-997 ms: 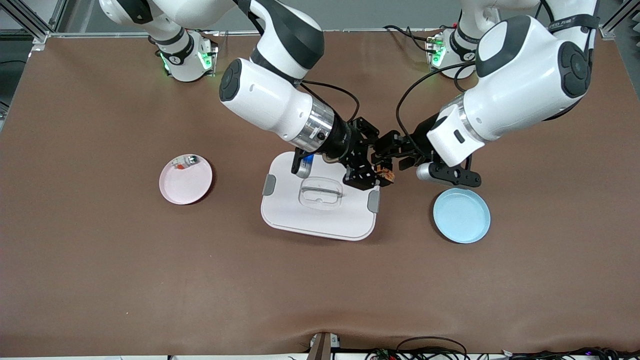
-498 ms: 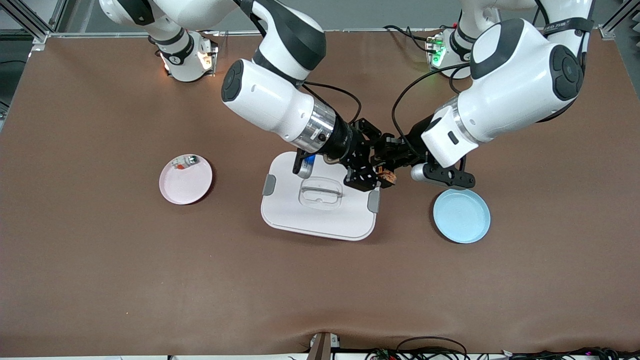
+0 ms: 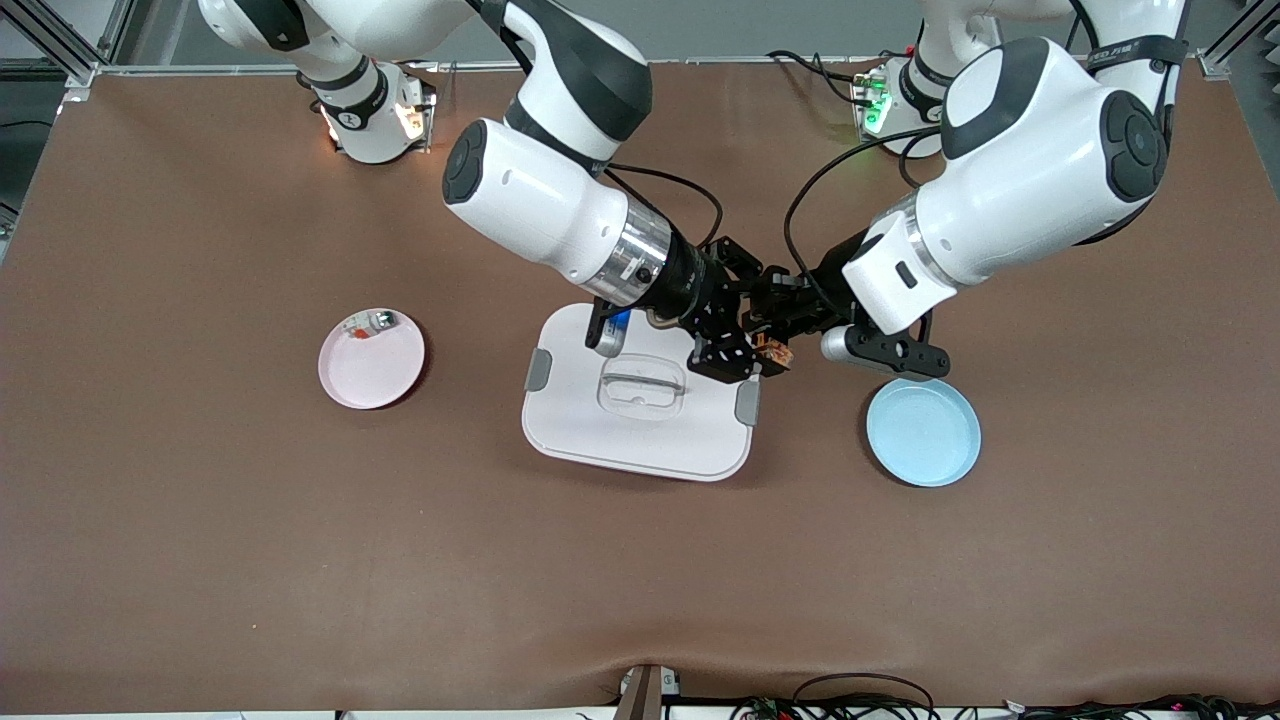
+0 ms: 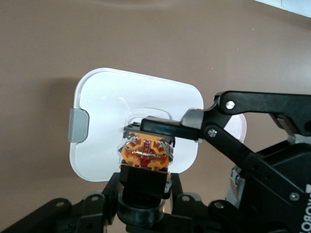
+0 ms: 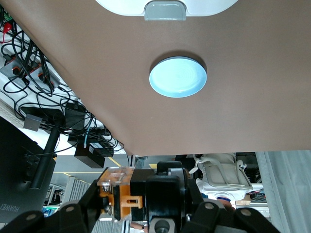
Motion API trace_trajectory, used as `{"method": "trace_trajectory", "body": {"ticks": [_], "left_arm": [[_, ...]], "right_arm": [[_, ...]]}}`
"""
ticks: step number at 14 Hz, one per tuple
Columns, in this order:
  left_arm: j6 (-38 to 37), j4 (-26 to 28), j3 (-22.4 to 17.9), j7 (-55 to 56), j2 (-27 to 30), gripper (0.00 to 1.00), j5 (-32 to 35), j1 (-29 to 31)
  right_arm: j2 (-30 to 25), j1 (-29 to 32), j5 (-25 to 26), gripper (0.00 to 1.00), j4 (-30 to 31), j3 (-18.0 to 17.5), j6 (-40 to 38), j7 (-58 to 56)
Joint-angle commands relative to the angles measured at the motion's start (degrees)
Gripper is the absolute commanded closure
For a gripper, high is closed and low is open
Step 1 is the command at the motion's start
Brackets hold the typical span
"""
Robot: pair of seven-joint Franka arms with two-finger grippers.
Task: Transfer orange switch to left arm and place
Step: 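Carry the switch with the left gripper while the right gripper releases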
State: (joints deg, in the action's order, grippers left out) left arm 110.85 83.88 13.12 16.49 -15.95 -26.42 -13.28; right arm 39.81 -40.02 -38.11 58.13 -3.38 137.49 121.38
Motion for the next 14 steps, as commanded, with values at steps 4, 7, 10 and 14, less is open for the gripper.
{"method": "trace_trajectory", "body": {"ticks": [4,7,10,14], "left_arm": [[0.42,-0.21,-0.73,-0.15,-0.13,1.0,0.58,1.24],[0.42,-0.21,-0.73,-0.23,-0.04,1.0,5.39,1.59],[0.42,-0.03,-0.73,-3.21,-0.48,1.0,13.65,2.55],[-0.98,0.76,-0.64,-19.35,-3.2,1.0,15.08,7.73]], "right_arm": [[1.32,-0.49,-0.57,0.0,-2.67,0.74,-0.03,1.31],[1.24,-0.49,-0.39,0.0,-2.67,0.83,-0.03,1.31],[1.24,-0.41,-0.3,0.0,-2.59,0.92,-0.64,1.14],[0.89,0.56,3.29,0.0,-2.59,0.74,-5.29,-4.28]]}}
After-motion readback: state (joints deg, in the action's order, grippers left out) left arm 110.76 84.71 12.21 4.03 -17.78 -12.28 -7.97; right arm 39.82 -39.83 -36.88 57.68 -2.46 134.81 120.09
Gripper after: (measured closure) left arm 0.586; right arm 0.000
